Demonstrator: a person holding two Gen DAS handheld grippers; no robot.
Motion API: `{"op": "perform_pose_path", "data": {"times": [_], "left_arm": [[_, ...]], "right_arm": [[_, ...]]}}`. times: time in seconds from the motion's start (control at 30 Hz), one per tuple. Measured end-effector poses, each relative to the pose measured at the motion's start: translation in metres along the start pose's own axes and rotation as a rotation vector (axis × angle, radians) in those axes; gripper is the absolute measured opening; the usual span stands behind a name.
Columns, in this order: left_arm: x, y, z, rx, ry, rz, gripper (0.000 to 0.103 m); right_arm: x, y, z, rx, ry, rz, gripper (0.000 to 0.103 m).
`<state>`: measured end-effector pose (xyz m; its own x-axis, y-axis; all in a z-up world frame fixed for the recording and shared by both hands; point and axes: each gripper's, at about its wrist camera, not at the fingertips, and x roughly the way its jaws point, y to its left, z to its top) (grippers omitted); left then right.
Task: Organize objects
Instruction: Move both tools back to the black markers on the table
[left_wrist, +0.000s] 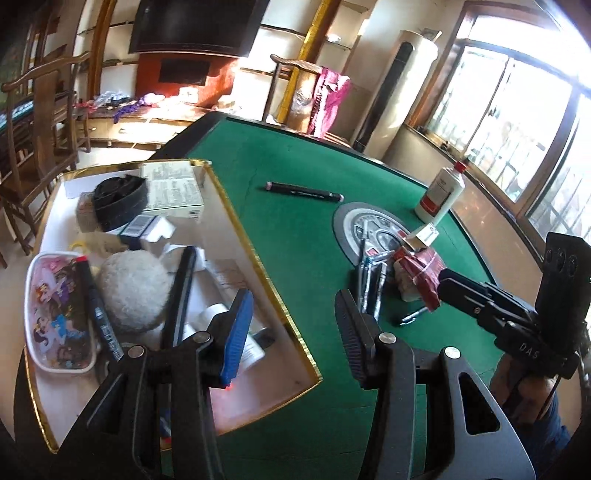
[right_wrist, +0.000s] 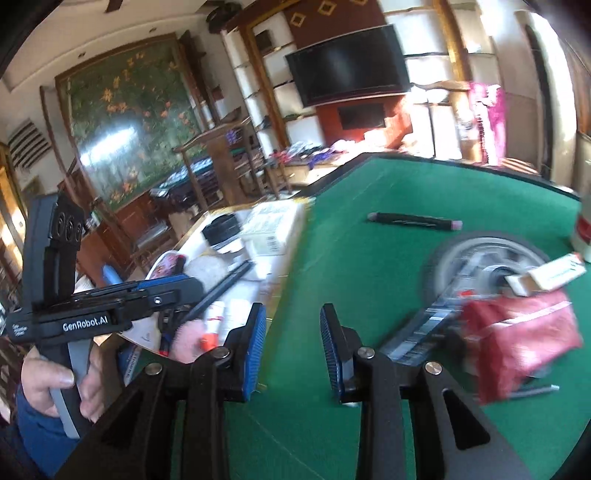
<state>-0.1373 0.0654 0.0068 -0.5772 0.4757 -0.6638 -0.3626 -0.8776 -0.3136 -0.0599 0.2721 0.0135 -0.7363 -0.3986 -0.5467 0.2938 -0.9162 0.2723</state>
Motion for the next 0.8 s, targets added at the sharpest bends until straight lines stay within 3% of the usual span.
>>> {"op": "perform_pose_path", "data": {"times": [0.1,0.2,0.27,0.33,0.47,0.67,0.8], "left_arm": [[0.02,-0.021,0.017,0.01,0.039,-0.017,0.046],[0.052,-0.049,0.021,0.08,0.138,-0.02,0.046],[0.076,-0.075,0.01,0.18,0.224,-0.043,0.046],[0.094,-0.096,-0.008,0.266,0.272,-0.074,0.046],[0.12,-0.111,-0.03,0.298,0.351,-0.057,0.046],[0.132,-0.124,-0.028,0.332,0.318,0.024,0.041],[0.141,-0.135,-0.023,0.374,0.325,0.031,0.041]], "right_arm": [[-0.038,-0.048,-0.005,0.037,-0.046,-0.057,0.041],[-0.067,-0.098,-0.01,0.122,-0.066,-0.111,0.042],[-0.079,-0.124,-0.016,0.167,-0.038,-0.072,0.042],[-0.09,-0.139,-0.025,0.185,-0.04,-0.089,0.042],[-0.096,-0.165,-0.038,0.256,-0.016,-0.079,0.042],[-0.105,-0.172,-0.042,0.296,-0.028,-0.035,0.042],[-0.104,-0.171,-0.045,0.307,-0.031,-0.006,0.042]]}}
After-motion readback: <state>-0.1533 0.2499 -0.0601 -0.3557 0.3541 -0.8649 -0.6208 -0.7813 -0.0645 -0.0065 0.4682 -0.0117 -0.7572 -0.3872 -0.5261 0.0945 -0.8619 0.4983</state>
